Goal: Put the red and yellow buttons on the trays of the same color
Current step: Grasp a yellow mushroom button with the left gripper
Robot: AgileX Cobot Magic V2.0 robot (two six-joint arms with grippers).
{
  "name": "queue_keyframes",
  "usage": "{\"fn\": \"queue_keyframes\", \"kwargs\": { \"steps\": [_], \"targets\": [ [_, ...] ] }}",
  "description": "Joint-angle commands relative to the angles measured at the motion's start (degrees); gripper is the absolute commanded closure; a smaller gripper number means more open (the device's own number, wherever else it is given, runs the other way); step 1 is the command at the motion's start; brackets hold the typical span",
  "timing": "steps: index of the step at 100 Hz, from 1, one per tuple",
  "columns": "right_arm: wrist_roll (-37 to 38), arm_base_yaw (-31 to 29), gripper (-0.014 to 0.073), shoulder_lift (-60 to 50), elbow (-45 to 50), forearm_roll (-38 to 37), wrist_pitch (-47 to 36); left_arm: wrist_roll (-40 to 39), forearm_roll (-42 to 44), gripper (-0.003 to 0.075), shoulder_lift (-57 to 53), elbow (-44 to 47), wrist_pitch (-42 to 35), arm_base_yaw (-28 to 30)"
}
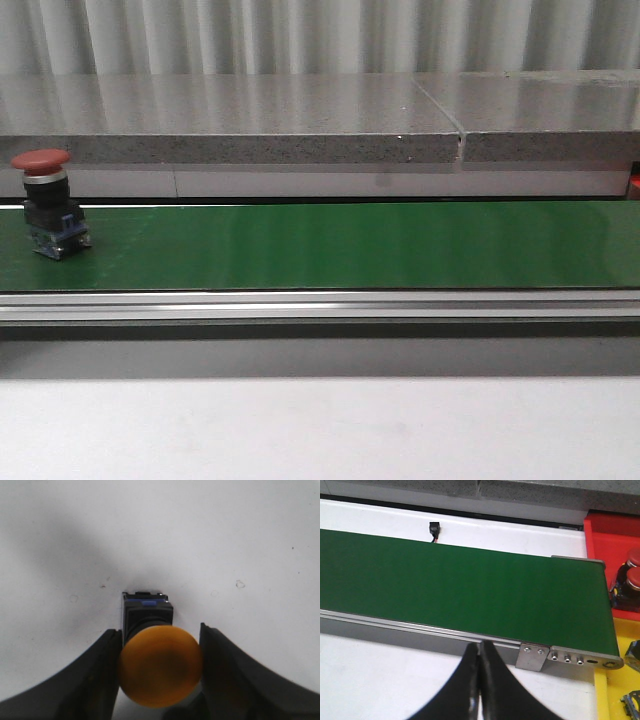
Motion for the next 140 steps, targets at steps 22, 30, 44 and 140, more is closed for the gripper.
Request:
{"fn": "queue_keyframes", "kwargs": {
  "steps": [22, 30, 44, 140],
  "targets": [
    [-0.6, 0.0, 0.0665, 0.2, -1.5, 0.0, -4.1, 0.0, -0.7, 0.046, -3.4, -1.8, -1.7, 0.1],
    [-0.6, 0.0, 0.0665, 0.2, -1.5, 0.0, -4.1, 0.6, -0.7, 0.0462, -3.9, -1.8, -1.7, 0.1],
    [-0.6, 0.0, 0.0665, 0.2, -1.5, 0.0, -4.1, 5.8, 0.6, 0.0463, -6.2, -1.8, -1.6, 0.1],
    [-0.6, 0.0, 0.0665, 0.2, -1.5, 0.0, -4.1, 19.6, 3.2, 0.0462, -27.5, 13.2, 0.8, -10.5]
  ]
}}
